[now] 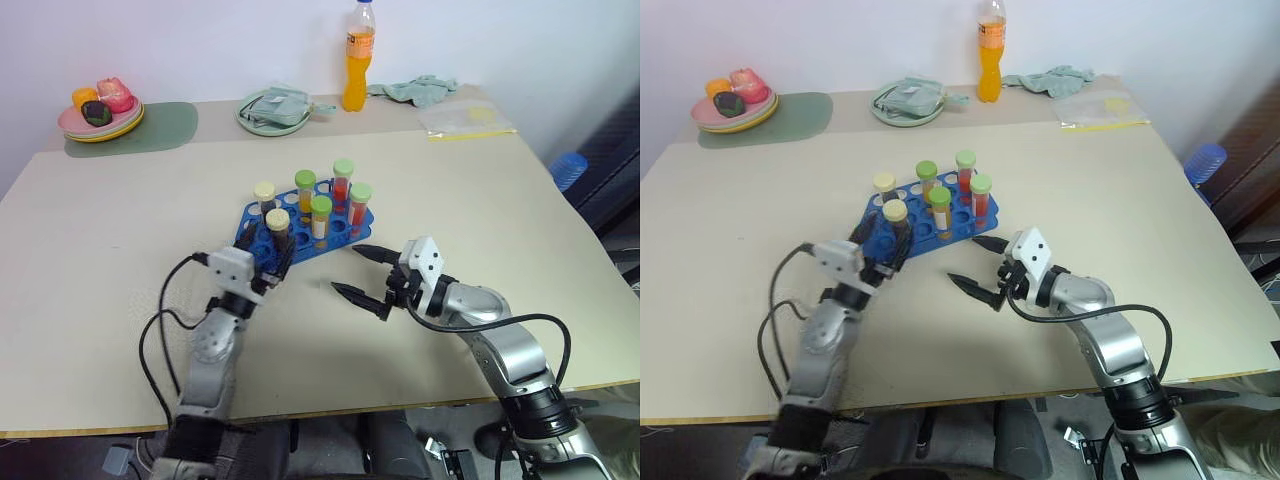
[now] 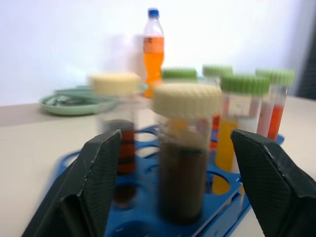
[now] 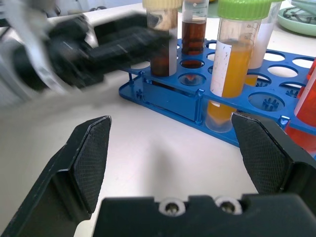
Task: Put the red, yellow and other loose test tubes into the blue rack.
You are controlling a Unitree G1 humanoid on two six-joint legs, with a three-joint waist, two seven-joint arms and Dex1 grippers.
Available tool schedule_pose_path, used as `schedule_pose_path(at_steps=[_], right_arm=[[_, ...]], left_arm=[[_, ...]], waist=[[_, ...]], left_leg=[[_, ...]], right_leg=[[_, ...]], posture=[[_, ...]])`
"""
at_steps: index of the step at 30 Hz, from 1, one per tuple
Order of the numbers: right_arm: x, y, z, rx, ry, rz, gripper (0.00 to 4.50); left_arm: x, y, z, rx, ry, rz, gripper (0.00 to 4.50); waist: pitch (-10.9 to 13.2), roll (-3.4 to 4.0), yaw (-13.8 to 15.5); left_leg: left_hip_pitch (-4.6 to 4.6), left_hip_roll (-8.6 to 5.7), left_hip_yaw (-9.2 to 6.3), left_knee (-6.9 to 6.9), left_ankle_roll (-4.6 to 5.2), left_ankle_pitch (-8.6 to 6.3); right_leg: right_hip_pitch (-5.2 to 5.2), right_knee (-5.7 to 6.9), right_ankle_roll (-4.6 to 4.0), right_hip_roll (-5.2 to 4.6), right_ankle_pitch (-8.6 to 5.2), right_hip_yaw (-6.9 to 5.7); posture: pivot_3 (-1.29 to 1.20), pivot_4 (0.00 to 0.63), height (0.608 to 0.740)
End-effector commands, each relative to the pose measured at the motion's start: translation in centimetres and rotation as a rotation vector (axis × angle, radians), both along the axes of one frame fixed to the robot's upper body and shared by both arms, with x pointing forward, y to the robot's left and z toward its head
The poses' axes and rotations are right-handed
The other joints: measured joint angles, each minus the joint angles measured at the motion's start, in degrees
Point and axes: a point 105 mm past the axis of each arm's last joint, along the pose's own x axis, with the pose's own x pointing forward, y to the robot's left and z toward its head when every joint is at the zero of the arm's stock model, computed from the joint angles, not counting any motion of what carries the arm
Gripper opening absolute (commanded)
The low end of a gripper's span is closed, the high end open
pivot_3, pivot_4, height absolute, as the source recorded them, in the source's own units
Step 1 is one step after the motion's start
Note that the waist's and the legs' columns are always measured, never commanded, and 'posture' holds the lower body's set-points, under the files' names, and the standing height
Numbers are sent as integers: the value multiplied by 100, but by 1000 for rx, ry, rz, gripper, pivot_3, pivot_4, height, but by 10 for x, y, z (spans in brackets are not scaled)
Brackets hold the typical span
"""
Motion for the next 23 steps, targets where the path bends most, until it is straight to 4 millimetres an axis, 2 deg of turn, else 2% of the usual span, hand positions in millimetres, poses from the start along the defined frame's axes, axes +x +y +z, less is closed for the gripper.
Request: schedule_pose_path(at_steps=[1,3,8,12,17,23], right_arm=[[-3,-14,20,-13,-59,12,4294],[3,-32,23,-41,-59,-35,4294],[20,-92,30,-95,-45,-223,4294],[27,-124,34,-124,-46,-300,4294],[30,-136,29,-156,-53,-323,4294],[32,-129,21,-154,-45,-306,4294]], left_arm=[[-18,27,12,19,24,-13,3757],[-30,49,8,95,80,0,3757],[-56,107,-1,224,268,55,3757],[-66,132,4,259,322,104,3757],[-69,148,7,282,337,157,3757],[-72,146,8,252,331,196,3757]], waist=[[-1,1,4],[0,2,4],[1,3,15],[1,4,21],[1,4,11],[1,5,12]], left_leg=[[0,1,1,0,1,0],[0,3,1,-1,2,-2],[2,6,4,-1,6,-4],[4,6,7,-1,9,-5],[7,9,8,-3,9,-6],[7,10,7,-4,9,-7]], right_leg=[[1,0,0,-1,0,1],[2,-2,-1,-1,-1,1],[9,-7,-2,0,-2,-2],[14,-11,-3,-4,-2,-3],[18,-14,-3,-4,-3,-4],[17,-14,-3,-5,-2,-4]], posture=[[0,150,740],[0,150,740],[0,150,740],[0,150,740],[0,150,740],[0,150,740]])
